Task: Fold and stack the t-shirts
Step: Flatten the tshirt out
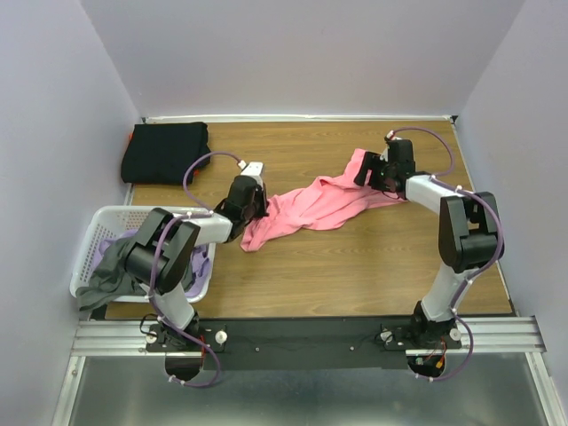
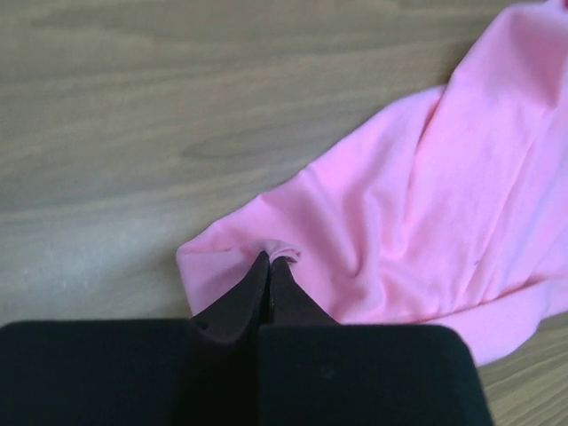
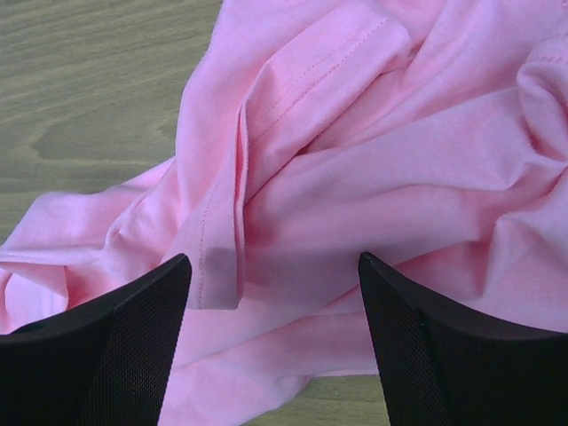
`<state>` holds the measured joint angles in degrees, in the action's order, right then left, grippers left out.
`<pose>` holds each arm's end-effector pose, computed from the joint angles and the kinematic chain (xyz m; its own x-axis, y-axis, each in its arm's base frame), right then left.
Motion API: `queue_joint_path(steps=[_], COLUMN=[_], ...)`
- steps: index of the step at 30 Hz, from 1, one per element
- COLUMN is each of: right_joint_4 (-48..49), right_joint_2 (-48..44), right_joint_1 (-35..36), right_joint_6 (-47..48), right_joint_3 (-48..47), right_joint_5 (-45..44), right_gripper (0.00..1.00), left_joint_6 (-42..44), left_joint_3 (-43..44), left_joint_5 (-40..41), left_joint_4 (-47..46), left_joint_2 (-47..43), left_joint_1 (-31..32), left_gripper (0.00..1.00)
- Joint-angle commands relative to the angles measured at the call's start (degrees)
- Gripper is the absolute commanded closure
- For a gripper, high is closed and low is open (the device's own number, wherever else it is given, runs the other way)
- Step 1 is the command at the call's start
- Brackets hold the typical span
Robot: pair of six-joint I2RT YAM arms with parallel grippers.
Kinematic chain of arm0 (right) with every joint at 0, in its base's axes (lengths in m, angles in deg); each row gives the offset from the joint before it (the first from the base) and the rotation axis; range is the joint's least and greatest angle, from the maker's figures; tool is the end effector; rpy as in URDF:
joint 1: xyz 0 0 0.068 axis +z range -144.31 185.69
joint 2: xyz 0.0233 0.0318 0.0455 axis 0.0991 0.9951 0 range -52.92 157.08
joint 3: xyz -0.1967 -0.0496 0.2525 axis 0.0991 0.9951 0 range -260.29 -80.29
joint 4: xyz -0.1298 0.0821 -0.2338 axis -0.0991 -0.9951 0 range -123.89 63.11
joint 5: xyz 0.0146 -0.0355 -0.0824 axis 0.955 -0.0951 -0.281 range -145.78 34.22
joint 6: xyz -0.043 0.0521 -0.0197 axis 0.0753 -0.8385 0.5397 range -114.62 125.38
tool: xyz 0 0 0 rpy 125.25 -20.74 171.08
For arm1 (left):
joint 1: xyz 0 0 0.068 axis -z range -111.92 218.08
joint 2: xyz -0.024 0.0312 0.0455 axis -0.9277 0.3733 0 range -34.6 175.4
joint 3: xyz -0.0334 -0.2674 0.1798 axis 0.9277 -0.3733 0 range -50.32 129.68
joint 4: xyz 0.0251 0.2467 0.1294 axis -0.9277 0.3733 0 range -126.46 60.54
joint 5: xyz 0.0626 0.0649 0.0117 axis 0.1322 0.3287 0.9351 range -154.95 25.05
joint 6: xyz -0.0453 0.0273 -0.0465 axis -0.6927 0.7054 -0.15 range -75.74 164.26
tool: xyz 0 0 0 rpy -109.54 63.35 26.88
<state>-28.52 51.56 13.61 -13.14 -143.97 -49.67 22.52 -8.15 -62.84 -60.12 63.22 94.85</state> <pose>0.4304 0.0661 0.2040 -0.7019 0.2212 -0.6771 0.0085 0.9531 0.3025 0.3344 -0.1662 0.1730 -0.5958 -0.1140 -0.7950 0.2169 0.9303 -0.2959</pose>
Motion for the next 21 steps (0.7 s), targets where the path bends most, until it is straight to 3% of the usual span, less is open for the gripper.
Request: queue_joint_path(steps=[1, 9, 10, 11, 15, 21], right_joint_4=[-0.13, -0.22, -0.22, -0.22, -0.22, -0.13], right_joint_2=[1.51, 2.74, 2.3, 1.95, 0.02, -1.83], right_joint_1=[0.25, 0.25, 0.25, 0.25, 0.16, 0.34], right_joint_6=[0.42, 0.68, 0.68, 0.77, 0.86, 0.77], right_joint_3=[-2.41, -4.61, -4.35, -3.83, -2.59, -1.45], right_joint_5=[0.4, -0.31, -0.31, -0.48, -1.19, -0.49], right_gripper=[0.17, 0.16, 0.16, 0.16, 0.16, 0.16], left_joint_6=[2.31, 3.81, 3.89, 3.89, 4.16, 5.21], left_joint_3=[6.51, 25.21, 26.46, 28.3, 28.41, 22.26], left_joint_5=[-4.02, -9.4, -9.14, -9.14, -7.21, -3.08], left_joint_4=[-1.57, 0.89, 1.33, 2.38, 3.45, 3.0], left_joint_2=[0.88, 10.0, 10.8, 11.42, 12.05, 8.36], left_joint_1=[-1.62, -6.28, -6.55, -6.9, -7.51, -6.29], left_gripper=[1.0, 0.98, 0.88, 0.65, 0.36, 0.35])
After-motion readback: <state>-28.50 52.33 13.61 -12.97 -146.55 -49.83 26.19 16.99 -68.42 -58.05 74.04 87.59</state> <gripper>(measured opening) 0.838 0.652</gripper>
